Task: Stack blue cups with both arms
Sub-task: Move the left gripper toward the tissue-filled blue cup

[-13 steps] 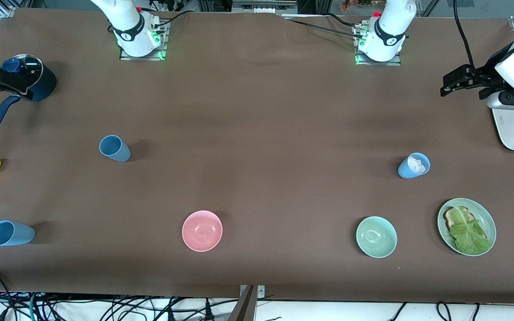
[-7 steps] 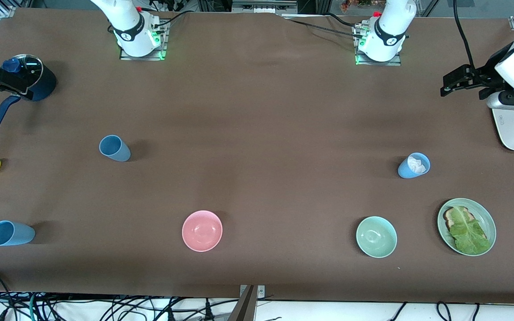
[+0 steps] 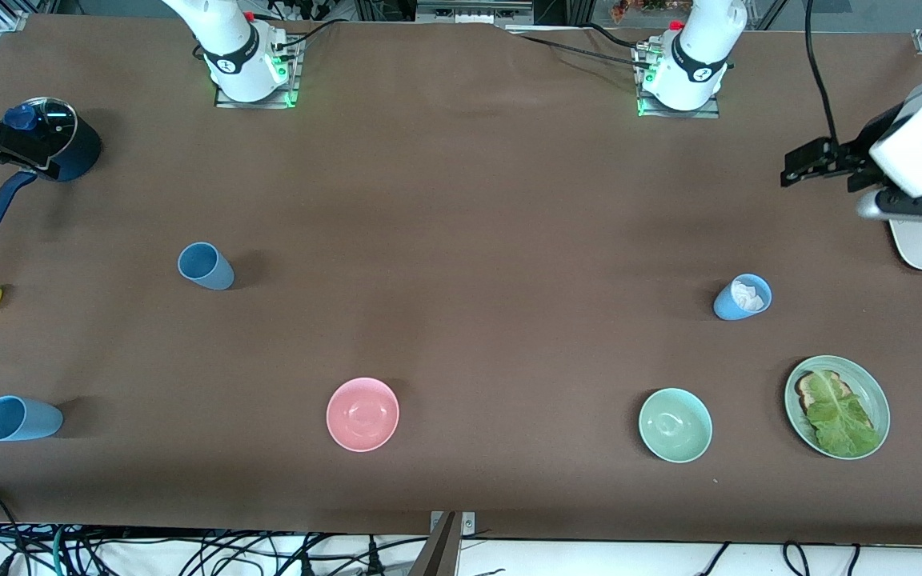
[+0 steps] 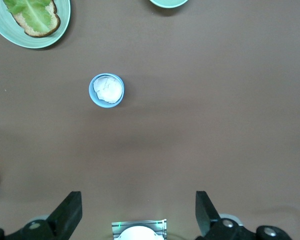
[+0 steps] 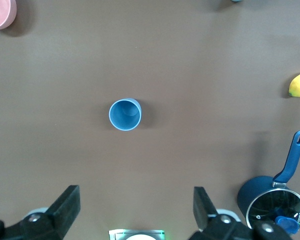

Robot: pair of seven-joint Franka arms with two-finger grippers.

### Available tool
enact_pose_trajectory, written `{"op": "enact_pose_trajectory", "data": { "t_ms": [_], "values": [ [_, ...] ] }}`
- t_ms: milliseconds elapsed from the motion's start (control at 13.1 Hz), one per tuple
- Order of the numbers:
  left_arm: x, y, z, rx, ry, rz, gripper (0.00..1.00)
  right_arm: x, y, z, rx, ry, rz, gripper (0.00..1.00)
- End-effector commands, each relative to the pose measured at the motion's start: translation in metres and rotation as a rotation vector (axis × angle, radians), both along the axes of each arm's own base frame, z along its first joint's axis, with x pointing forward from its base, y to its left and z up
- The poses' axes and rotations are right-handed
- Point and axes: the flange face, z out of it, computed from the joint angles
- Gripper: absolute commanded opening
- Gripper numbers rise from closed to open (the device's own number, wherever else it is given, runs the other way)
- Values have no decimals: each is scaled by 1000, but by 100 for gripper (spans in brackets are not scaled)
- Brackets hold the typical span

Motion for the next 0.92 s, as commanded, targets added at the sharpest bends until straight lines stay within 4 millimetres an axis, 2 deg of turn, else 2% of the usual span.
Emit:
{"op": "enact_pose_trajectory", "data": {
  "t_ms": [0,76,229,382,611,841],
  "values": [
    [19,16,5,54,-15,-13,100,-2,2,4,-1,-3,3,100],
    [20,19,0,61,-3,-5,100,-2,2,4,-2,-3,3,100],
    [25,62,-13,69,15,28,100,-2,2,5,-1,-5,3,100],
    [38,101,-49,27,39,-27,100,-2,2,4,-1,-2,3,100],
    [41,114,-98,25,12,-22,100,-2,2,4,-1,-3,3,100],
    [40,112,-139,29,-24,-25,100,-2,2,4,-1,-3,3,100]
  ]
}}
